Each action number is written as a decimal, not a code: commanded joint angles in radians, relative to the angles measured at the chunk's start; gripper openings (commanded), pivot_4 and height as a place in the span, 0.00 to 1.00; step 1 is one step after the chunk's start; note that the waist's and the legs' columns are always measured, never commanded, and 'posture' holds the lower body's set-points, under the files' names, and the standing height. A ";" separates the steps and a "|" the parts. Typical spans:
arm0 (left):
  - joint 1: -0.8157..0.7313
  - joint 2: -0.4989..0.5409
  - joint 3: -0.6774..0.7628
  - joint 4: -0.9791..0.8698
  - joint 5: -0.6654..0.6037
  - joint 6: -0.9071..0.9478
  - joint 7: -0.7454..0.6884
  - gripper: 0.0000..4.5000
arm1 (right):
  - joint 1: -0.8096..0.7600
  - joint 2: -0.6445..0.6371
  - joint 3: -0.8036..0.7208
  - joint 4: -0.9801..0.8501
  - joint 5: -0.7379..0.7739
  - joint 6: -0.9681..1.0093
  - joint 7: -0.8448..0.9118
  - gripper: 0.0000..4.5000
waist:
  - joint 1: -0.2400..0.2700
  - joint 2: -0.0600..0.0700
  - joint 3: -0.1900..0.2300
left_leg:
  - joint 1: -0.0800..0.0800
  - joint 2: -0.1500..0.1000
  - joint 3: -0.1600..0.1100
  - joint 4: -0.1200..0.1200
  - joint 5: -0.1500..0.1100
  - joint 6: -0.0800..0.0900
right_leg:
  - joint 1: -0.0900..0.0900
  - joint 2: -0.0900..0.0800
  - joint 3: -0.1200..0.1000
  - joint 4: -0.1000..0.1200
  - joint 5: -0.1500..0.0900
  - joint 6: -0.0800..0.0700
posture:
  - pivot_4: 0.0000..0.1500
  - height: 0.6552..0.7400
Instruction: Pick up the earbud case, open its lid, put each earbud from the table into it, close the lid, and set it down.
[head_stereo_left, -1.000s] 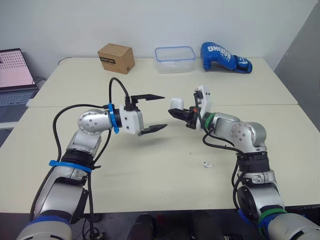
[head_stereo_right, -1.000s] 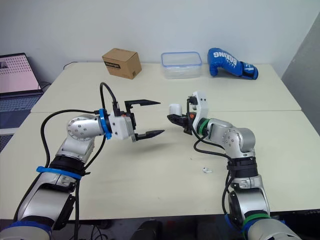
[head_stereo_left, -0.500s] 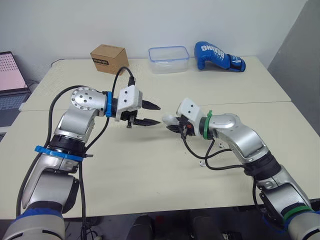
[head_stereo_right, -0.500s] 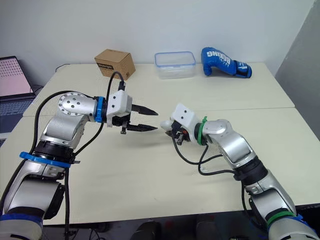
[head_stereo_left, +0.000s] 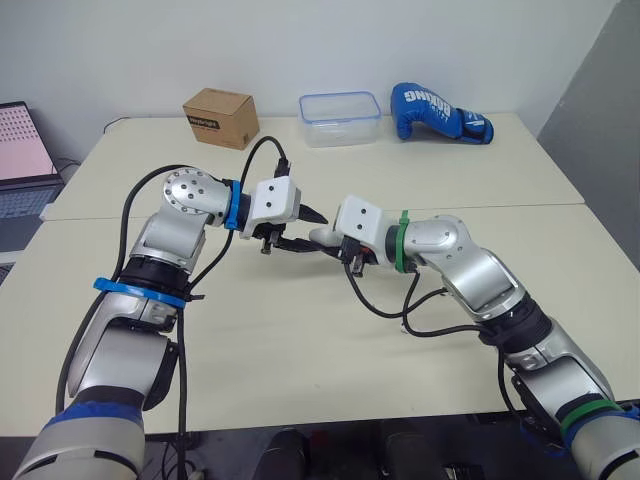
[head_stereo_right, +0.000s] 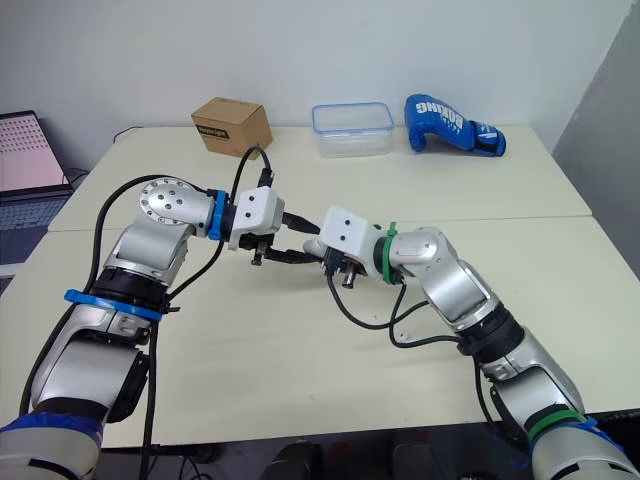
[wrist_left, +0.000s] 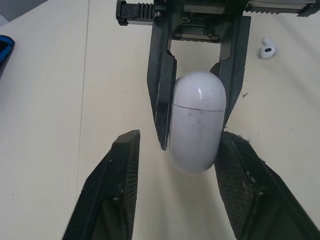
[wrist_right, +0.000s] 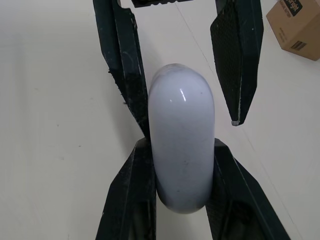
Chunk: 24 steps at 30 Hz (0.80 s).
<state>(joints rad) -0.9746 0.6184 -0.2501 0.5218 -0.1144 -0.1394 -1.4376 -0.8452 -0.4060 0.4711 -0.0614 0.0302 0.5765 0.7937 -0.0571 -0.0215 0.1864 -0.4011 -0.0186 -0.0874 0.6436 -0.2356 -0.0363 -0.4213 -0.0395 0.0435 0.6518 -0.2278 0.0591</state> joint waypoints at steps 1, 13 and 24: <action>-0.032 -0.021 0.023 -0.014 -0.017 -0.007 -0.007 0.25 | -0.028 0.020 -0.017 -0.033 -0.004 -0.017 0.011 0.19 | 0.000 0.000 0.000 | 0.000 0.000 0.000 0.000 0.000 0.000 | 0.000 0.000 0.000 0.000 0.000 0.000 | 1.00 1.00; 0.025 0.016 0.098 -0.031 -0.079 0.191 0.007 0.16 | 0.074 -0.001 -0.150 -0.030 0.023 -0.044 -0.029 0.64 | 0.000 0.000 0.000 | 0.000 0.000 0.000 0.001 0.000 0.000 | 0.000 0.000 0.000 0.002 0.000 0.000 | 1.00 1.00; 0.220 0.026 0.230 -0.371 -0.288 0.608 0.138 0.16 | 0.242 0.197 -0.408 -0.243 0.282 0.164 -0.204 0.98 | 0.000 0.000 0.000 | 0.002 0.001 -0.003 0.001 0.000 0.000 | 0.000 0.001 -0.001 0.009 -0.002 -0.002 | 1.00 1.00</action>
<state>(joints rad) -0.7524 0.6398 -0.0526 0.2090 -0.3693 0.4466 -1.3174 -0.6026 -0.2149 0.0887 -0.2635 0.2804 0.7287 0.6096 -0.0570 -0.0216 0.1864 -0.3986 -0.0176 -0.0902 0.6449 -0.2355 -0.0364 -0.4216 -0.0386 0.0427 0.6607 -0.2294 0.0566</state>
